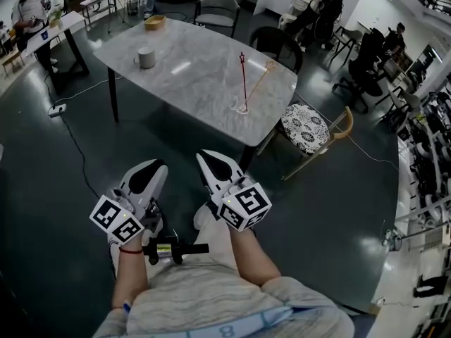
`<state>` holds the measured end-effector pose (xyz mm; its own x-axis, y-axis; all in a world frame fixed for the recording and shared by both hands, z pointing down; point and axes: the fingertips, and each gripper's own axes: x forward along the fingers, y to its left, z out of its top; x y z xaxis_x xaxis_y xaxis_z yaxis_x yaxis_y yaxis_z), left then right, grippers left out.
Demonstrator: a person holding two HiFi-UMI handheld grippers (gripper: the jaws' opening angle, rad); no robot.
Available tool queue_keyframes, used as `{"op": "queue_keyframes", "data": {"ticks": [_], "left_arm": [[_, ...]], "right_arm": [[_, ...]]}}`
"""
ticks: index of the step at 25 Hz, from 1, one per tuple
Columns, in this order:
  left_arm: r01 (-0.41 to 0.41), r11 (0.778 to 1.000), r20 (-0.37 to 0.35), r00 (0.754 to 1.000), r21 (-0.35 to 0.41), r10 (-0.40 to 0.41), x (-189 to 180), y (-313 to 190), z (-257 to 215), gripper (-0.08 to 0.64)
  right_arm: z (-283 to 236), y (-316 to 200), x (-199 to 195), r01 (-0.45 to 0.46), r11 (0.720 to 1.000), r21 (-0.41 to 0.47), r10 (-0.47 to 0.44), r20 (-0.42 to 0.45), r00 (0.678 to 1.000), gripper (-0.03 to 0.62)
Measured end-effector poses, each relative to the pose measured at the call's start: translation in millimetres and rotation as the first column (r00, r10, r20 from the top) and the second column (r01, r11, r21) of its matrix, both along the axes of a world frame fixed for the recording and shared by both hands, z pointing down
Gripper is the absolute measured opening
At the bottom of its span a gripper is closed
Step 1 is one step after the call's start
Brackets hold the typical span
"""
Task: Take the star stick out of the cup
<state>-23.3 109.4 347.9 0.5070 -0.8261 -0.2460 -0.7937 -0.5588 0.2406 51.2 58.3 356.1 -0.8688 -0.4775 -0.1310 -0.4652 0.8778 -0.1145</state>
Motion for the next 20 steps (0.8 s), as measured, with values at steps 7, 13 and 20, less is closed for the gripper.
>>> {"op": "queue_keyframes", "data": {"ticks": [7,13,20], "left_arm": [[-0.017,1.0,0.01,1.0,-0.026,0.017,4.0,-14.5,6.1,0.051],[-0.044,0.998,-0.008,0.999,-0.039,0.043,4.7,-35.6,8.1,0.051],[-0.094,0.995,-0.008,0.996,-0.038,0.094,9.3,-64.0,6.6,0.051]], "right_arm": [[4.0,-11.5,-3.3,0.01,1.0,-0.029,-0.011,-0.012,1.0,0.011],[6.0,-23.6,-6.2,0.008,0.999,-0.032,-0.009,-0.037,0.999,0.011],[7.4,-49.6,-4.4,-0.035,0.999,-0.023,0.034,-0.059,0.998,0.012]]}}
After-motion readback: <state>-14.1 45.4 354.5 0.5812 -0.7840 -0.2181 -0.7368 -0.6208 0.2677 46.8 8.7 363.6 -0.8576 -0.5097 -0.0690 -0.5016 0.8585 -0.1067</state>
